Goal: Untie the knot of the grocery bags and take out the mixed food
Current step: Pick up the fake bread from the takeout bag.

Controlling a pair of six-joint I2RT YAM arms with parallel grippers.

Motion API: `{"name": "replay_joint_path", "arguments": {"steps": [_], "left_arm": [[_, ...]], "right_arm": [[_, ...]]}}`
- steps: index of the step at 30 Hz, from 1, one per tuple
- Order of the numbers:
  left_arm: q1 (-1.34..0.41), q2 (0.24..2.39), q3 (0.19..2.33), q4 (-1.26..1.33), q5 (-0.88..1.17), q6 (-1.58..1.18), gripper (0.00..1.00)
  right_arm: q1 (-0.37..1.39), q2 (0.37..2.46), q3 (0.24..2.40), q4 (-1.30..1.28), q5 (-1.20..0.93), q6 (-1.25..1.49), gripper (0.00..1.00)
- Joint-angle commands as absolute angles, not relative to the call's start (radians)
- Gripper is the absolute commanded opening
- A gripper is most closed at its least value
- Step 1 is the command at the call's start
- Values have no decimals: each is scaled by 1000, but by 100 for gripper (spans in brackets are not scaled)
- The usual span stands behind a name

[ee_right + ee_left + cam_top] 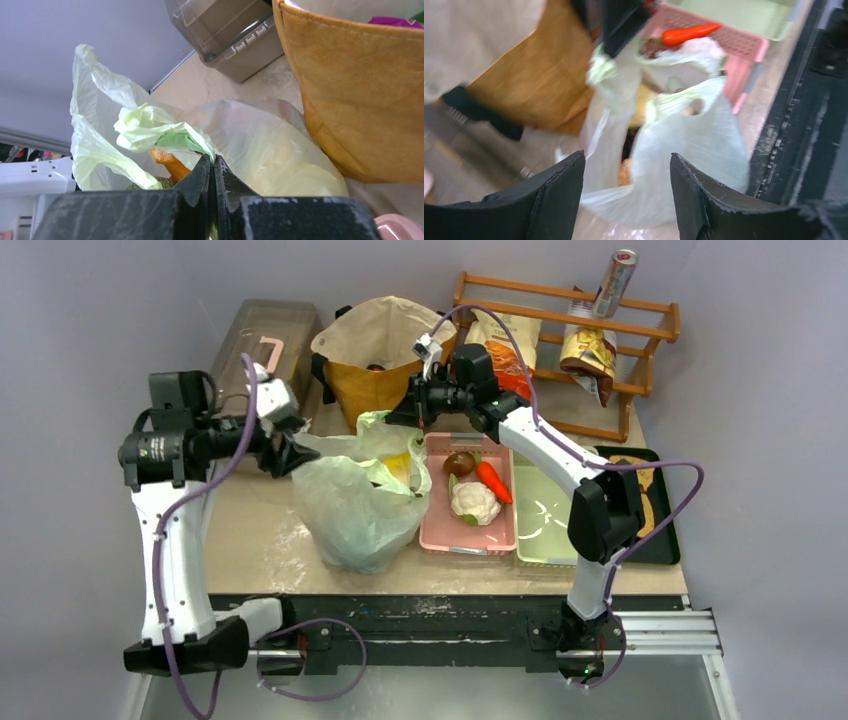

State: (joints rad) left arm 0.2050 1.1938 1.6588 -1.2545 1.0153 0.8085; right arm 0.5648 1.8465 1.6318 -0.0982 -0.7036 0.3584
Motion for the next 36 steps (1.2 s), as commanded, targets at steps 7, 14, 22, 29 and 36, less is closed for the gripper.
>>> {"name": "replay_joint_path", "arguments": {"steps": [7, 14, 22, 29, 36], "left_arm": [[-152, 1224, 1582, -1091, 638, 579, 59], [-189, 1265, 1530, -1167, 679, 675, 63], [-260, 1128, 1375, -1473, 823, 1010, 5], [-407, 926, 1145, -1479, 781, 1100, 0], [-595, 863, 980, -1306, 660, 1003, 0]], "right_arm": [[562, 1837, 1679, -68, -738, 460, 0], [551, 1813, 1672, -95, -703, 480, 0], [540, 1802, 1648, -171, -641, 410, 0], [534, 1792, 1615, -211, -553, 314, 0], [533, 1804, 1634, -236, -534, 283, 0]]}}
